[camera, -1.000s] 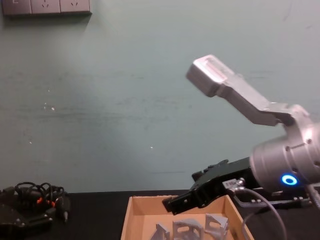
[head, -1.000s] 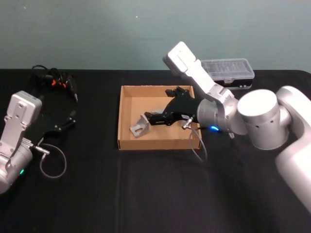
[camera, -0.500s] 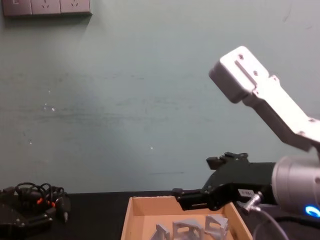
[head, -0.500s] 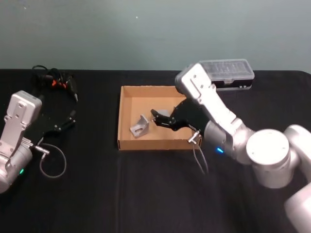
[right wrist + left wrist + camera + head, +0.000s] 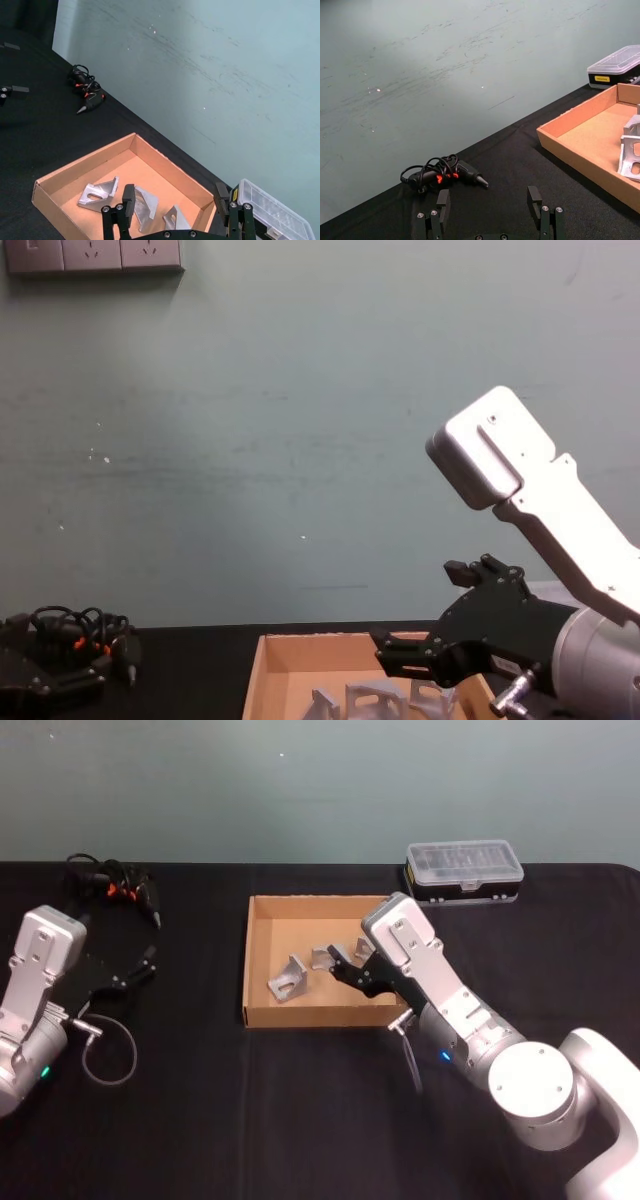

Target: Use one hand to pick up the angle iron from the table and place it into the box.

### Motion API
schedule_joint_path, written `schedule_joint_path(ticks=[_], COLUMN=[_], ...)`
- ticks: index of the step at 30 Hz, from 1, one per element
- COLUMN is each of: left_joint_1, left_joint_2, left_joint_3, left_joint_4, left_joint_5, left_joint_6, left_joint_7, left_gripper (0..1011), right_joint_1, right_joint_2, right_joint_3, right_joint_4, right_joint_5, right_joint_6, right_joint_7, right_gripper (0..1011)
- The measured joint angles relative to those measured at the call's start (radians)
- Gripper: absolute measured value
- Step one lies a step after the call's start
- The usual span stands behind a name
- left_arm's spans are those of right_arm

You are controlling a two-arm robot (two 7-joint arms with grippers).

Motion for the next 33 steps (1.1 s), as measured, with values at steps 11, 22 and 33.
schedule_joint_path(ticks=[11,22,33], left_joint_1=[0.000,0.000,0.000], left_joint_2=[0.000,0.000,0.000], left_joint_3=[0.000,0.000,0.000], left_joint_4=[0.000,0.000,0.000], left_joint_5=[0.000,0.000,0.000], left_joint_6=[0.000,0.000,0.000], left_joint_7=[0.000,0.000,0.000], left_gripper=[1012,1011,1011], right_joint_1=[0.001,0.000,-0.001], right_joint_2=[-0.006,-0.005,-0.004], right_joint_3=[0.007,0.006,0.005], right_joint_4=[0.009,0.008,0.007], right_joint_5=[0.002,0.002,0.001], right_joint_6=[-0.001,-0.003,-0.004], right_joint_7=[0.011,0.008,0.007], right_gripper=[1002,1002,1002])
